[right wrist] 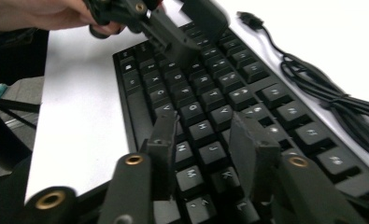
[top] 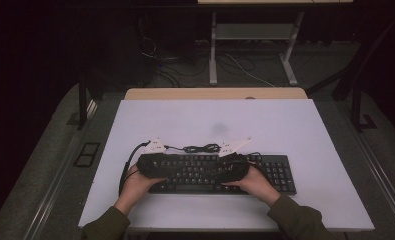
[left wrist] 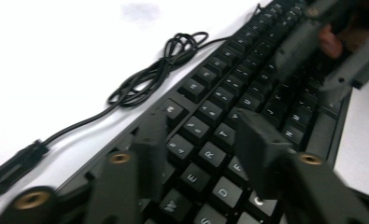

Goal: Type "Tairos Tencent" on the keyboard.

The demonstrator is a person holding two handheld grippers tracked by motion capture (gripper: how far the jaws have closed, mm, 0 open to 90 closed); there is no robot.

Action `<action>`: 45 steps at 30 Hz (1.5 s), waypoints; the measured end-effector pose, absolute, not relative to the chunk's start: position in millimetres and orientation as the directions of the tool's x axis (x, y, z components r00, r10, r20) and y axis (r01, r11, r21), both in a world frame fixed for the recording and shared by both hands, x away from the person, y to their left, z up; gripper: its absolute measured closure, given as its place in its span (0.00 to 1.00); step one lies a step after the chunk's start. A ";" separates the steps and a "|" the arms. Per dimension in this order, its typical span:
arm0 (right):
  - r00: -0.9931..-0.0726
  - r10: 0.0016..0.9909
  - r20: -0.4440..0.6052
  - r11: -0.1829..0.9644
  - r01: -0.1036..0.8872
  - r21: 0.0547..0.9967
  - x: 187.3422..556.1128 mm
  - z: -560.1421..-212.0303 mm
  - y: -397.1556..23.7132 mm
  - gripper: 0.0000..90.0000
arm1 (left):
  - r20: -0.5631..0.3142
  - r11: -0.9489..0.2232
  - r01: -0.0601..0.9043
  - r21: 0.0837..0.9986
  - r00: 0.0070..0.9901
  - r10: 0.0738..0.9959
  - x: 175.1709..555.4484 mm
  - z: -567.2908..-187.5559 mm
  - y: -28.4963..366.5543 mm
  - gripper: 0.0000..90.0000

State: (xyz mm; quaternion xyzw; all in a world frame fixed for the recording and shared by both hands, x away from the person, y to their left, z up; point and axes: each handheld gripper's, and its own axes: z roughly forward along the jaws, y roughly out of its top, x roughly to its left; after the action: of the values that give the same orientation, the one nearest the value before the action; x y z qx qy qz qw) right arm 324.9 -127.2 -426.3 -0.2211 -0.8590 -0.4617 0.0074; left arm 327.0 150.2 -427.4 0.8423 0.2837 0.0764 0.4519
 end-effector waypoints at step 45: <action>-0.869 0.457 0.190 0.420 0.399 0.815 332.4 -420.8 -149.0 0.30 | -0.124 -0.510 0.406 0.758 0.858 0.499 331.9 -437.6 118.7 0.99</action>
State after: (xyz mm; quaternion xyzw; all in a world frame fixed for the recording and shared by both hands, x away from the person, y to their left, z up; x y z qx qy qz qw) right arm 332.4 -149.0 -420.8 -0.2543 -0.8421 -0.4746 -0.0305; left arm 331.9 118.7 -437.6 0.8672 0.2608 0.0550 0.4207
